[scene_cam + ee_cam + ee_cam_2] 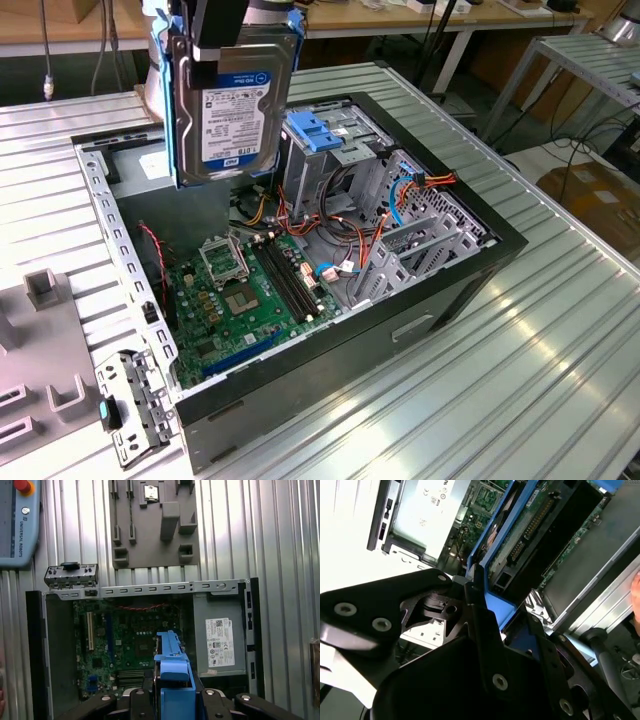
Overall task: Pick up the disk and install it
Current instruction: 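Insert the disk into the insertion slot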
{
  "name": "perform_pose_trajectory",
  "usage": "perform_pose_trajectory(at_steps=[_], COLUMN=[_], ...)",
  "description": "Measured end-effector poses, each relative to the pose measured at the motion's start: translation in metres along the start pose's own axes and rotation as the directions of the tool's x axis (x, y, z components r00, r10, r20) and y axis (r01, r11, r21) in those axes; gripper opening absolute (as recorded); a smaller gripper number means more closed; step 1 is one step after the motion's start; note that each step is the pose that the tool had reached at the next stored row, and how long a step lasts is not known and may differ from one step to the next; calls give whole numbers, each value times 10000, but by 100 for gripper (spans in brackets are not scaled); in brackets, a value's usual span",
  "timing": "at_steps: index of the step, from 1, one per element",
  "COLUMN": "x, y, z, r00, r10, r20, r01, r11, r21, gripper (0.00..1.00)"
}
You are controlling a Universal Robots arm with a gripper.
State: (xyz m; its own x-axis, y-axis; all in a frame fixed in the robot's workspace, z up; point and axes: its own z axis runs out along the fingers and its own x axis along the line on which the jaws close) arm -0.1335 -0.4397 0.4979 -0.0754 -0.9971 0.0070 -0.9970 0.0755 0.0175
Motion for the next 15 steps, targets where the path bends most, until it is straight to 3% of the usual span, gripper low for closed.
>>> perform_pose_trajectory(at_steps=[3, 6, 15], x=[69, 87, 83], y=[-6, -34, -262], z=[0, 1, -1], r00=[10000, 10000, 10000], r10=[0, 0, -1], r20=[-18, -22, -23], r01=[0, 0, 1], r11=[10000, 10000, 10000], r21=[1, 2, 1], gripper=[37, 37, 37])
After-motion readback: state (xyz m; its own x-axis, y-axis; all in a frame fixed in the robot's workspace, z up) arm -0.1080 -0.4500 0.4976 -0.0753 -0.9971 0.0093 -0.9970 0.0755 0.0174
